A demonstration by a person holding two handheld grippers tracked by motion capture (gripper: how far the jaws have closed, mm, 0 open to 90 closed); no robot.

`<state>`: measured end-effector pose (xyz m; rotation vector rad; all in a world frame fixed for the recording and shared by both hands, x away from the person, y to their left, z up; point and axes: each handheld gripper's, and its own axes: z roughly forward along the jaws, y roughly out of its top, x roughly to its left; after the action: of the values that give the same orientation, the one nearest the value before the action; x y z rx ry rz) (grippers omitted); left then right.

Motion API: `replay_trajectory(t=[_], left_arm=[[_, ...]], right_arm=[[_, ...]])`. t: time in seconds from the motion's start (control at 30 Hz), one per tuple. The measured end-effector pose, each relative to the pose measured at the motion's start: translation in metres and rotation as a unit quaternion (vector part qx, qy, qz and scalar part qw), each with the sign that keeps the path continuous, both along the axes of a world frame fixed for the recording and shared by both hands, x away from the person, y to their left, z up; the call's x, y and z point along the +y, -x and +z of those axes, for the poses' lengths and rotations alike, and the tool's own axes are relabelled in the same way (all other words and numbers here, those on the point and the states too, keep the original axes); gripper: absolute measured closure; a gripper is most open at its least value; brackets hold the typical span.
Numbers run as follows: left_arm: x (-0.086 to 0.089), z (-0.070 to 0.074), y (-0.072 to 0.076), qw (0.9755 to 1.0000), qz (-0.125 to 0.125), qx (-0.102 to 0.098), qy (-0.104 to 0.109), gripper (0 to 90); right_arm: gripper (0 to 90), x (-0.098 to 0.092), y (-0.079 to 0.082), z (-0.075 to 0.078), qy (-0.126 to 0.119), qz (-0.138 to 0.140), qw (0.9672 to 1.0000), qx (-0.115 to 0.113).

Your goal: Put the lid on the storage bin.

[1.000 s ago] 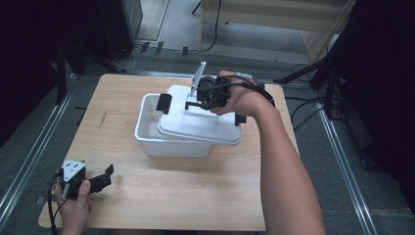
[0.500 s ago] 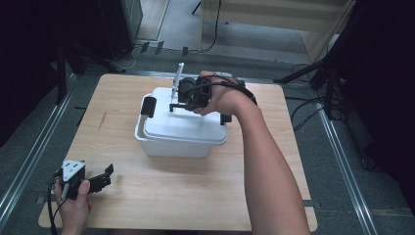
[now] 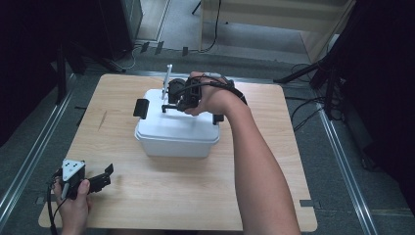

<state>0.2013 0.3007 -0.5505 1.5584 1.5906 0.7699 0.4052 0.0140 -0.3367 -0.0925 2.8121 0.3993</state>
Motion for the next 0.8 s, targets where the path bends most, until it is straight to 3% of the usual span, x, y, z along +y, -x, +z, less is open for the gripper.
replay_trajectory(t=[0.23, 0.33, 0.37, 0.6, 0.8], left_arm=[[0.0, 0.0, 0.0, 1.0, 0.0, 0.0, 0.0, 4.1], [-0.001, 0.0, 0.0, 1.0, 0.001, -0.001, -0.001, 4.1], [0.0, 0.0, 0.0, 1.0, 0.0, -0.001, -0.001, 4.1], [0.0, 0.0, 0.0, 1.0, 0.0, 0.0, -0.002, 4.1], [0.0, 0.0, 0.0, 1.0, 0.0, -0.001, 0.0, 4.1]], right_arm=[[85.8, 0.003, 0.0, -0.002, 0.0, -0.014, 0.9999, 0.006], [85.8, 0.003, 0.0, -0.002, 0.0, -0.011, 0.9999, 0.005], [85.8, 0.004, -0.002, -0.002, -0.001, 0.002, 1.0, 0.001], [85.8, 0.008, 0.002, 0.006, -0.004, 0.005, 1.0, -0.003], [85.8, 0.011, 0.001, 0.0, 0.008, 0.002, 1.0, -0.001]])
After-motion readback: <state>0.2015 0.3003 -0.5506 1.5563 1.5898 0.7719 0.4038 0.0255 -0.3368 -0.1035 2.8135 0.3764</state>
